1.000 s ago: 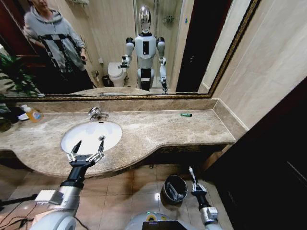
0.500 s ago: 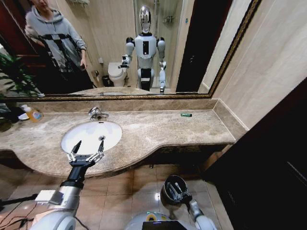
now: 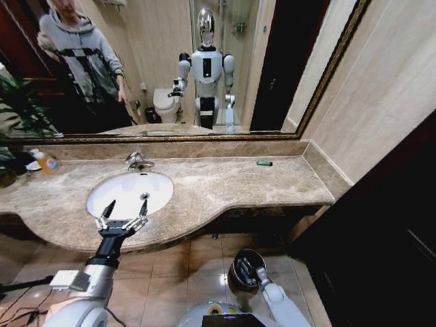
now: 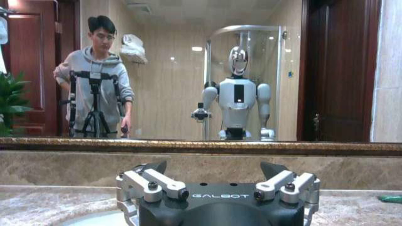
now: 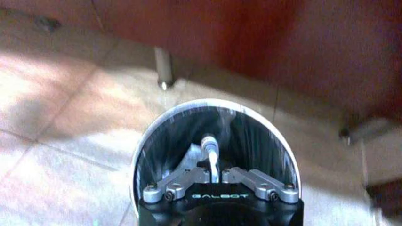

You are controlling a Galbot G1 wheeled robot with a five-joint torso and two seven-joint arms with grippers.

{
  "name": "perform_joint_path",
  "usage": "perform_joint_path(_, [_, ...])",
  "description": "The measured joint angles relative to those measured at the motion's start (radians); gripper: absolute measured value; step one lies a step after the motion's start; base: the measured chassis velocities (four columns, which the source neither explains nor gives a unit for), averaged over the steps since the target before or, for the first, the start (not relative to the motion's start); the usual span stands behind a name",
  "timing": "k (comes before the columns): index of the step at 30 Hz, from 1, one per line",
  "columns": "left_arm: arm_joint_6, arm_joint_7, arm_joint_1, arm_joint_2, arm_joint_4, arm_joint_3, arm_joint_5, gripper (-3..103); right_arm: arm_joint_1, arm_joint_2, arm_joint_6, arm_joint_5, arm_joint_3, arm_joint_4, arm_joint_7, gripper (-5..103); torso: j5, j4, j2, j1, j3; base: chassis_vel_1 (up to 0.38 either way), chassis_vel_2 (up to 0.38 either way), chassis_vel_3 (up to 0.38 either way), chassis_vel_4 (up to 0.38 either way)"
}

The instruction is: Pick up the trash from the sink and place it in the trash bin.

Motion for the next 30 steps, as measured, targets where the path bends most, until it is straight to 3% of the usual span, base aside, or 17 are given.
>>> perform_joint_path(4, [0.0, 0.0, 0.0, 0.0, 0.0, 0.0, 0.0, 100, 0.062, -0.004, 0.008, 0.02, 0.008, -0.11, 0.0, 4, 0.0, 0.0001, 0.0, 0.0, 0.0, 0.0, 0.0, 0.0, 0.0])
perform_joint_path(14, [0.0, 0.0, 0.0, 0.0, 0.0, 0.0, 0.0, 100, 0.081, -0.008, -0.005, 0.027, 0.007, -0.127, 0.01, 1, 0.0, 0.0001, 0.0, 0.0, 0.0, 0.0, 0.0, 0.0, 0.0])
perform_joint_path(20, [0.0, 0.0, 0.0, 0.0, 0.0, 0.0, 0.0, 100, 0.069, -0.006, -0.007, 0.033, 0.007, -0.114, 0.023, 26, 0.0001, 0.0001, 0.0, 0.0, 0.0, 0.0, 0.0, 0.0, 0.0])
perform_joint_path(22, [0.0, 0.0, 0.0, 0.0, 0.0, 0.0, 0.0, 100, 0.066, -0.006, -0.007, 0.034, 0.007, -0.111, 0.024, 26, 0.0001, 0.0001, 0.0, 0.0, 0.0, 0.0, 0.0, 0.0, 0.0])
perform_joint_path(24, [0.0, 0.0, 0.0, 0.0, 0.0, 0.0, 0.0, 100, 0.058, -0.006, -0.007, 0.035, 0.008, -0.103, 0.025, 37, 0.0001, 0.0001, 0.0, 0.0, 0.0, 0.0, 0.0, 0.0, 0.0])
perform_joint_path(27, [0.0, 0.0, 0.0, 0.0, 0.0, 0.0, 0.0, 100, 0.048, -0.008, -0.007, 0.035, 0.008, -0.091, 0.024, 42, 0.0001, 0.0001, 0.0, 0.0, 0.0, 0.0, 0.0, 0.0, 0.0])
perform_joint_path(28, [0.0, 0.0, 0.0, 0.0, 0.0, 0.0, 0.0, 100, 0.043, -0.01, -0.007, 0.035, 0.008, -0.087, 0.023, 53, 0.0001, 0.0, 0.0, 0.0, 0.0, 0.0, 0.0, 0.0, 0.0])
perform_joint_path(30, [0.0, 0.0, 0.0, 0.0, 0.0, 0.0, 0.0, 100, 0.039, -0.01, -0.006, 0.035, 0.008, -0.084, 0.023, 58, 0.0001, 0.0, 0.0, 0.0, 0.0, 0.0, 0.0, 0.0, 0.0])
